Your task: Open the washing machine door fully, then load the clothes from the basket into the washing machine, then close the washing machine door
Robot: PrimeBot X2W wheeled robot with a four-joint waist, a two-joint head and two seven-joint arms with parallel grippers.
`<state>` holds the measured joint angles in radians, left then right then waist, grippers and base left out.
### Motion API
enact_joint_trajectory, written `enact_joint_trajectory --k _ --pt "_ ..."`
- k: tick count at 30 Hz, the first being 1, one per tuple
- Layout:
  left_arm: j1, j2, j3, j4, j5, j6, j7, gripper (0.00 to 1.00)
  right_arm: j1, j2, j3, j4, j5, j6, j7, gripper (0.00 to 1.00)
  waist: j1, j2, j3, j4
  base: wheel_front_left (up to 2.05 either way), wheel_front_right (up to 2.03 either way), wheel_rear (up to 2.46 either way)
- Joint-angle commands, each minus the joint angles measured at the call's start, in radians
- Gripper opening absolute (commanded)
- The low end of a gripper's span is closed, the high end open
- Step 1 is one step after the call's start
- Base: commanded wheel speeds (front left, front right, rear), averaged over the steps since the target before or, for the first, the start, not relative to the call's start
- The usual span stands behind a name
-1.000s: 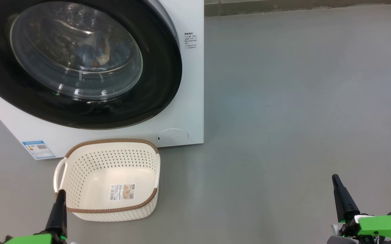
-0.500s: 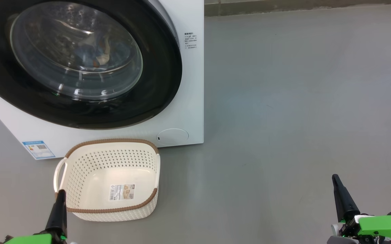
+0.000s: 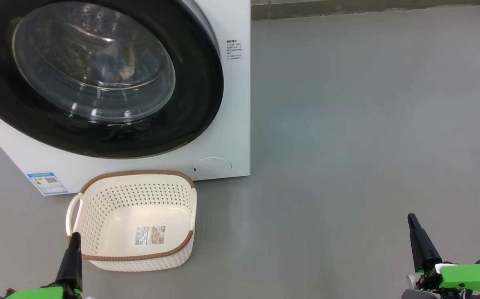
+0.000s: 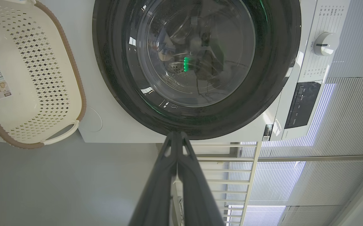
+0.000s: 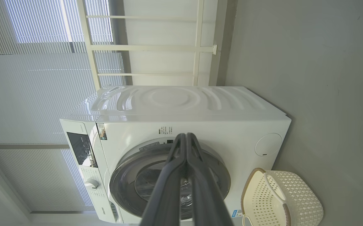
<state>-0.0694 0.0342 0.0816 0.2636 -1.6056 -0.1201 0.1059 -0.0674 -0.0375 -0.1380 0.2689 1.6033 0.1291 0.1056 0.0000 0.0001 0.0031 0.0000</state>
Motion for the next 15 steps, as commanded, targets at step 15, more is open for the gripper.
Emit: enact_joint_trajectory --k 15 --pt "-0.039 0.016 0.033 -0.018 -0.002 -0.011 0.008 0.0 -0.041 -0.013 0.024 -0.024 0.005 0.002 0.008 0.0 0.0 -0.0001 0.0 0.0 0.0 0.0 0.0"
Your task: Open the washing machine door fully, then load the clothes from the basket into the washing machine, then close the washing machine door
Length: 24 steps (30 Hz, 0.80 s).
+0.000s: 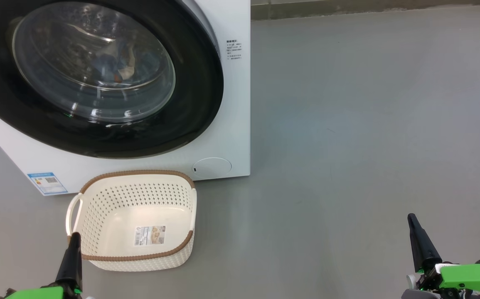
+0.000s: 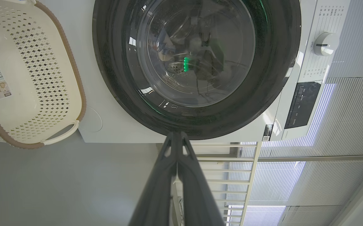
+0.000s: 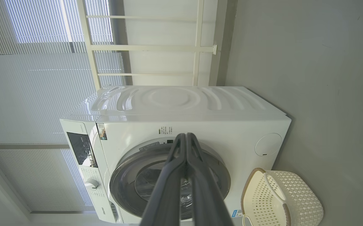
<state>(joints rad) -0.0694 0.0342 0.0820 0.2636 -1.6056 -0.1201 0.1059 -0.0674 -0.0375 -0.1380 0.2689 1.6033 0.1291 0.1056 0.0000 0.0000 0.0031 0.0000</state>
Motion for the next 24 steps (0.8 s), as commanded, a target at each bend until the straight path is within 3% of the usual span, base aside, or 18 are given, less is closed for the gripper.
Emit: enact_joint_trajectory --k 1,24 --pt "-0.039 0.016 0.033 -0.018 -0.002 -0.011 0.008 0.0 -0.041 -0.013 0.024 -0.024 0.005 0.002 0.008 0.0 0.0 0.0 0.0 0.0 0.0 0.0 0.0" --pt "-0.039 0.016 0.033 -0.018 -0.002 -0.011 0.008 0.0 -0.041 -0.013 0.024 -0.024 0.005 0.002 0.008 0.0 0.0 0.0 0.0 0.0 0.0 0.0 0.0"
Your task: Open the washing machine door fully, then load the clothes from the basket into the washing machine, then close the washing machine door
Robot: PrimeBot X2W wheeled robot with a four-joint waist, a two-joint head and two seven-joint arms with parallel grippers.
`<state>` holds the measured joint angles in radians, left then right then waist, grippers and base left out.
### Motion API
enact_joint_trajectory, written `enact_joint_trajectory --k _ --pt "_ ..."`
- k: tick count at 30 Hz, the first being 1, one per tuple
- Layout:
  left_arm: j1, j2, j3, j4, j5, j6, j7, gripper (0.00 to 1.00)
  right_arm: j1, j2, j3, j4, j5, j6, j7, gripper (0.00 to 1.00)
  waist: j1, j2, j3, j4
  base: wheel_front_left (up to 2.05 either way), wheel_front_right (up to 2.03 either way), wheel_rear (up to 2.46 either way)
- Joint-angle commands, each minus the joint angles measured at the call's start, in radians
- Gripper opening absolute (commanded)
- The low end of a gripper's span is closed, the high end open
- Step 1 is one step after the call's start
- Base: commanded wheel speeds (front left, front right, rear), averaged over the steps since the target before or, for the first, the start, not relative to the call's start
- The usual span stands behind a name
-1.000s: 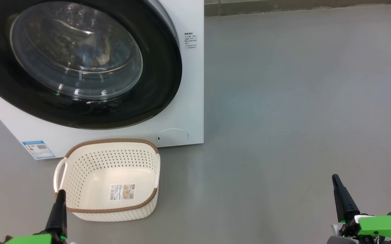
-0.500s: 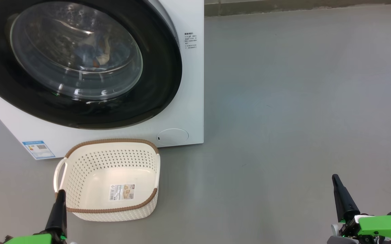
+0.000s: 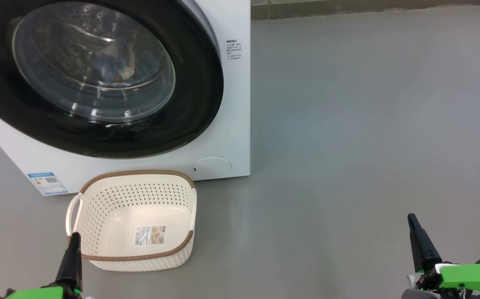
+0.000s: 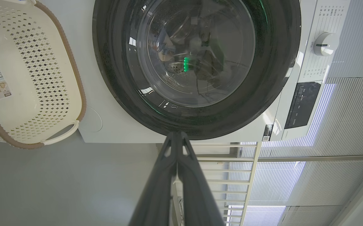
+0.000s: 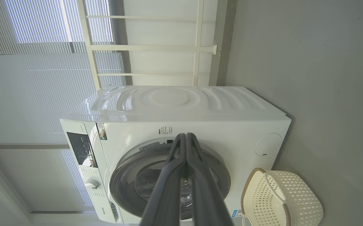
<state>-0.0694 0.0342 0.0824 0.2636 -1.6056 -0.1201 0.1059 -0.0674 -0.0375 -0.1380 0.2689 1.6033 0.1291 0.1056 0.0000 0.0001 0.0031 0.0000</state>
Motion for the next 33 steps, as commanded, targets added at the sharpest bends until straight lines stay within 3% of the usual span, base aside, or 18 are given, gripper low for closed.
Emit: enact_joint_trajectory --k 1,33 --pt "-0.039 0.016 0.032 -0.018 -0.002 -0.011 0.008 0.0 -0.041 -0.013 0.024 -0.024 0.005 0.002 0.008 0.0 0.0 -0.0001 0.0 0.0 0.0 0.0 0.0" --pt "-0.039 0.016 0.033 -0.018 -0.002 -0.011 0.008 0.0 -0.041 -0.013 0.024 -0.024 0.005 0.002 0.008 0.0 0.0 -0.0001 0.0 0.0 0.0 0.0 0.0"
